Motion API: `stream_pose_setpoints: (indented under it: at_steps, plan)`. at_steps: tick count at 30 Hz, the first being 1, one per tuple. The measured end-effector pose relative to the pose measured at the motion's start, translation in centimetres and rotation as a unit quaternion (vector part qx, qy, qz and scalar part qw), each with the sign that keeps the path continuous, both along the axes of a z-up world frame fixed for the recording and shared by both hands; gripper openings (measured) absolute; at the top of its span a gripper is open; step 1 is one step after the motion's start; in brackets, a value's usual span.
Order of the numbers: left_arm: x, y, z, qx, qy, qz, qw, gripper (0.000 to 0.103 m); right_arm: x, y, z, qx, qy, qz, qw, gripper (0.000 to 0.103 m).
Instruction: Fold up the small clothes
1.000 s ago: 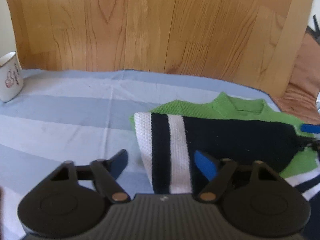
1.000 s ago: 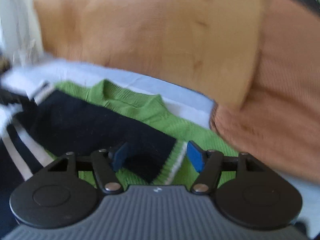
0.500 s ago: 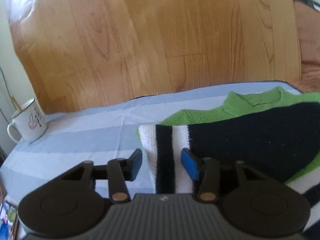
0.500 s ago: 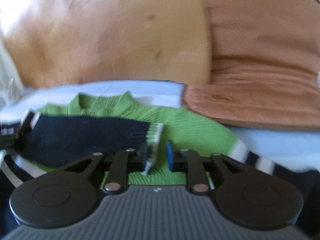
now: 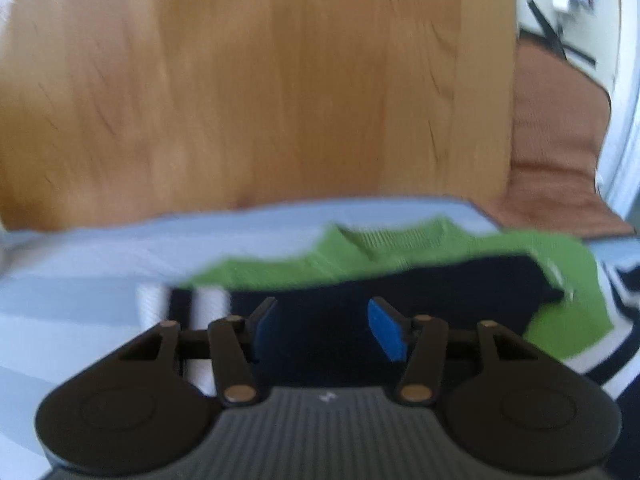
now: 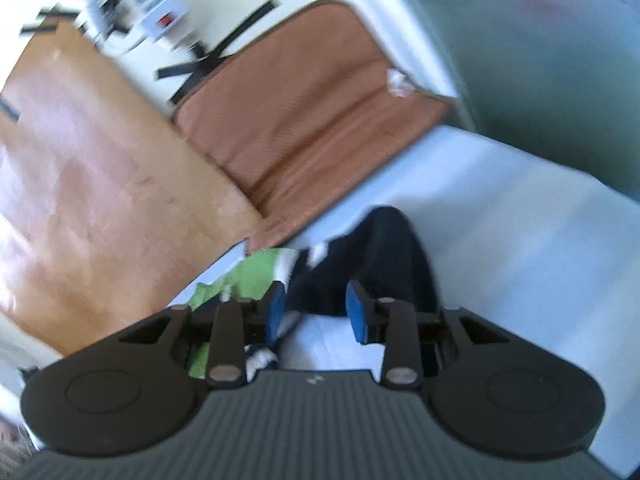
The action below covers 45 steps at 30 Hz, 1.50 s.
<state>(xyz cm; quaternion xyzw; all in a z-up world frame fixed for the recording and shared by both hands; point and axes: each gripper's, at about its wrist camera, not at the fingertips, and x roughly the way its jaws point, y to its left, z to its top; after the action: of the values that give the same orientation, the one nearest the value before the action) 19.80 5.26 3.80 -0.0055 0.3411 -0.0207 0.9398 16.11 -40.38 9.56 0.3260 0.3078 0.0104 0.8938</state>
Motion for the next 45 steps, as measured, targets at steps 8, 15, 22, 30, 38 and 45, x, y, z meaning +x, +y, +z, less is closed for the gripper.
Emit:
stream_pose_setpoints:
  at_steps: [8, 15, 22, 30, 38, 45]
  plan:
    - [-0.6, -0.6, -1.1, 0.015, 0.009, -0.009, 0.9998, 0.053, -4.2, 0.1, -2.1, 0.174, -0.022, -0.077, 0.982, 0.048]
    - [-0.1, -0.9, -1.2, 0.013, 0.009, -0.01, 0.9998, 0.056, 0.6, 0.2, -2.7, 0.134, -0.025, -0.187, 0.973, 0.054]
    - [-0.1, -0.9, -1.2, 0.014, 0.009, -0.01, 0.9998, 0.056, 4.7, -2.6, -4.5, 0.098, 0.009, -0.234, 0.967, 0.009]
    - [-0.8, 4.5, 2.1, -0.114, -0.019, -0.015, 0.9931, 0.057, 9.3, 10.3, 5.3, -0.157, -0.162, -0.018, 0.974, 0.009]
    - [-1.0, 11.0, 3.4, -0.215, -0.041, -0.001, 0.9757, 0.076, 7.0, 29.8, -1.7, -0.25, -0.178, 0.413, 0.857, 0.011]
    - [1.1, 8.2, 1.1, -0.184, 0.016, -0.031, 0.9824, 0.076, 5.3, 23.8, -3.7, -0.201, -0.129, 0.397, 0.886, 0.045]
